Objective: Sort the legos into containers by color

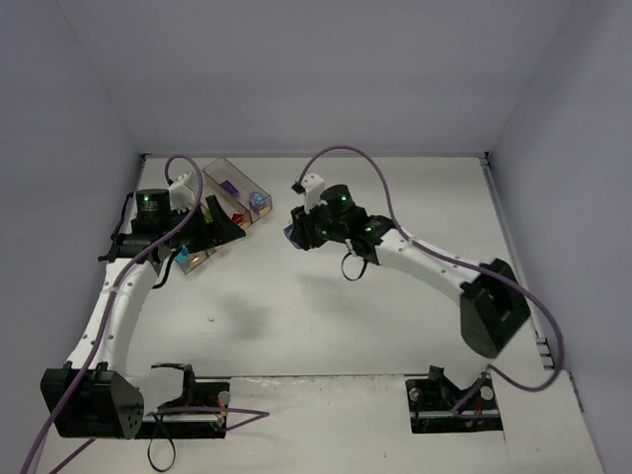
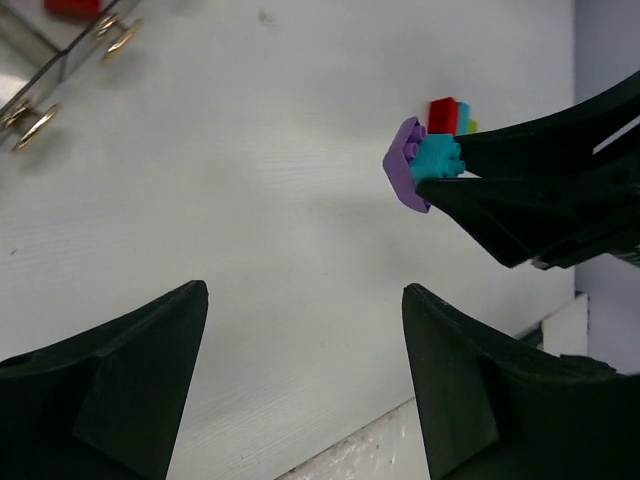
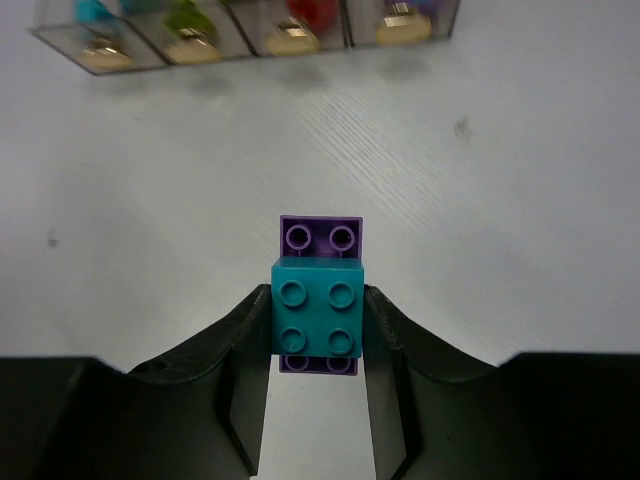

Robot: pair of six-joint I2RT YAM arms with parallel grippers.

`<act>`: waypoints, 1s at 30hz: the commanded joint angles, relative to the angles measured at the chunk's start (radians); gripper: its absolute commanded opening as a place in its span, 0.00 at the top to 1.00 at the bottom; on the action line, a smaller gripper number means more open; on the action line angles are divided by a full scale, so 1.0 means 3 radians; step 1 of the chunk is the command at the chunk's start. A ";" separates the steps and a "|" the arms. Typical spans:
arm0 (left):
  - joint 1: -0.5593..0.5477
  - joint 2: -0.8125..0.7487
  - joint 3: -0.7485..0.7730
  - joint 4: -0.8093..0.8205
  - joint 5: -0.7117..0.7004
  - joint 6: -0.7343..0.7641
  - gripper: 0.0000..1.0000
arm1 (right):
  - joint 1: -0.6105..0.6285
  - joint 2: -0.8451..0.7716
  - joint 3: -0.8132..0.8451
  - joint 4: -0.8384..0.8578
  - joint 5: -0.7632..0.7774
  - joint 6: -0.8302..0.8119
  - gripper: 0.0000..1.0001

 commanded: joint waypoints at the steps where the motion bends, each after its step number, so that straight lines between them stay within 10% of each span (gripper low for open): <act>1: -0.0041 0.0023 0.0116 0.0686 0.0754 0.0110 0.28 | -0.0156 -0.0569 -0.0081 0.0360 -0.0952 -0.0510 1.00; 11: -0.0500 0.0361 0.0724 0.0626 0.0863 -0.0309 0.28 | -0.0269 -0.1096 -0.0418 0.0222 -0.1756 -0.1033 1.00; 30: -0.1303 0.0688 0.0469 0.0973 0.0019 -0.1460 0.42 | -0.0274 -0.1403 -0.0567 0.0207 -0.1521 -0.1110 1.00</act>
